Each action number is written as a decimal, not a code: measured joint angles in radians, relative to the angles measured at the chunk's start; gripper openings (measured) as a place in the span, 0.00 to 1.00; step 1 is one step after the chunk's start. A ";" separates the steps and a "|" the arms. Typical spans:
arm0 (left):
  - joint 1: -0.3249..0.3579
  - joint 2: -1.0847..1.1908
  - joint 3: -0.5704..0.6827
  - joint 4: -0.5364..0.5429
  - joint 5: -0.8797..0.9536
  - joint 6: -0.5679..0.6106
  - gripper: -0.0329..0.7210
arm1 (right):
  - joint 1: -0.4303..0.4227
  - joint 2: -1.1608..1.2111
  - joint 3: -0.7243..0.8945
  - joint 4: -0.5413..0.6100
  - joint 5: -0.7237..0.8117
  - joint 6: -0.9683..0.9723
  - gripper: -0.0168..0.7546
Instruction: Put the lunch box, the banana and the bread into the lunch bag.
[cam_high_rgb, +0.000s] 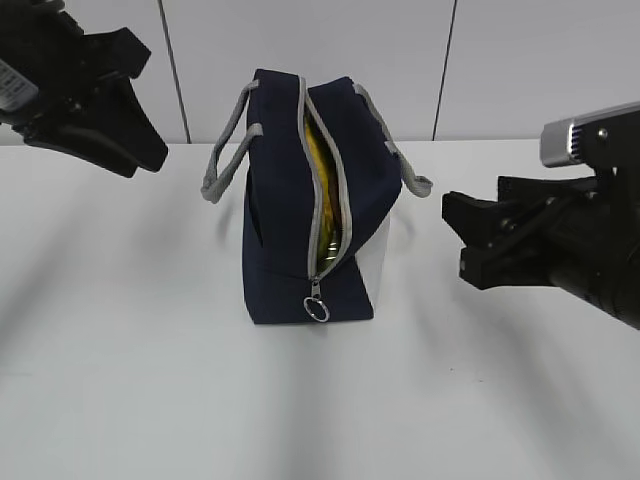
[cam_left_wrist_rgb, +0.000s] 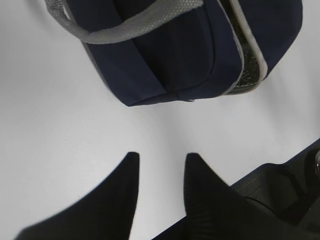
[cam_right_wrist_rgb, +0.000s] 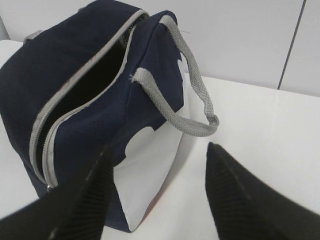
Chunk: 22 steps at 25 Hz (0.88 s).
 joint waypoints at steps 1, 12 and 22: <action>0.000 0.000 0.000 -0.001 0.000 0.000 0.36 | 0.000 0.000 0.000 0.000 -0.005 0.000 0.59; 0.000 -0.001 0.025 0.021 -0.008 0.000 0.36 | 0.000 0.018 0.000 0.000 -0.021 0.000 0.59; 0.000 -0.001 0.144 0.037 -0.072 0.000 0.36 | 0.000 0.269 0.000 -0.259 -0.215 0.094 0.59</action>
